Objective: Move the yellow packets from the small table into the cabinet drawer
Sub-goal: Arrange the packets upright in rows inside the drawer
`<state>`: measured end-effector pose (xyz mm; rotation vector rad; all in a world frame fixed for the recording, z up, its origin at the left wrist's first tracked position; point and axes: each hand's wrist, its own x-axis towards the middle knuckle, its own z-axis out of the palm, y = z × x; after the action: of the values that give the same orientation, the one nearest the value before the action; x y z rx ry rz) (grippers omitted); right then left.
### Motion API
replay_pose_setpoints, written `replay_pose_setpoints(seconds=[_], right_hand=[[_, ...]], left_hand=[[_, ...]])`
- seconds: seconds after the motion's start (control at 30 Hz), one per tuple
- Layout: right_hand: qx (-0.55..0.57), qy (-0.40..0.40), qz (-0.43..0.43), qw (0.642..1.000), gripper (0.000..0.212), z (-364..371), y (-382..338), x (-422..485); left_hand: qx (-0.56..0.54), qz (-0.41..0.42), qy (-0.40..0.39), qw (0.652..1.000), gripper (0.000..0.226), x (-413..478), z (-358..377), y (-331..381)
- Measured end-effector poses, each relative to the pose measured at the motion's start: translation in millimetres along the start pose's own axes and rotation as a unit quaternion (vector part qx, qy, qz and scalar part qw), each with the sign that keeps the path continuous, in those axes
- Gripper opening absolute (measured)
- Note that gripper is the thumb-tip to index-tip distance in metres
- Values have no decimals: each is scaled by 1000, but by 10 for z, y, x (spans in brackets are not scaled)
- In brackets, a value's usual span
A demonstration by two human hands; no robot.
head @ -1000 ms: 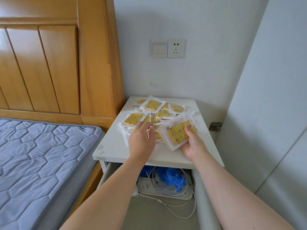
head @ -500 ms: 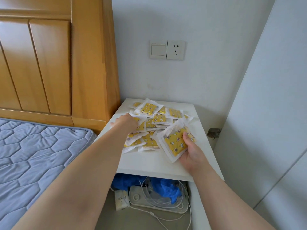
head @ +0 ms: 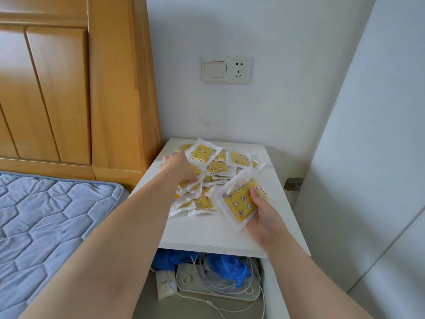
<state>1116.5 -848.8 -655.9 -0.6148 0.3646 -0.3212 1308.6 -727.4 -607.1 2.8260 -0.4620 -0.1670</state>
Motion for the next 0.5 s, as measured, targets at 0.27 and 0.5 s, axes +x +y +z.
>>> replay_pose_setpoints(seconds=[0.27, 0.5], right_hand=[[-10, -2, -1, 1000, 14, 3, 5, 7], [-20, -15, -9, 1000, 19, 27, 14, -60]], left_hand=[[-231, 18, 39, 972, 68, -172, -168, 20], [-484, -24, -47, 874, 39, -555, -229, -43]])
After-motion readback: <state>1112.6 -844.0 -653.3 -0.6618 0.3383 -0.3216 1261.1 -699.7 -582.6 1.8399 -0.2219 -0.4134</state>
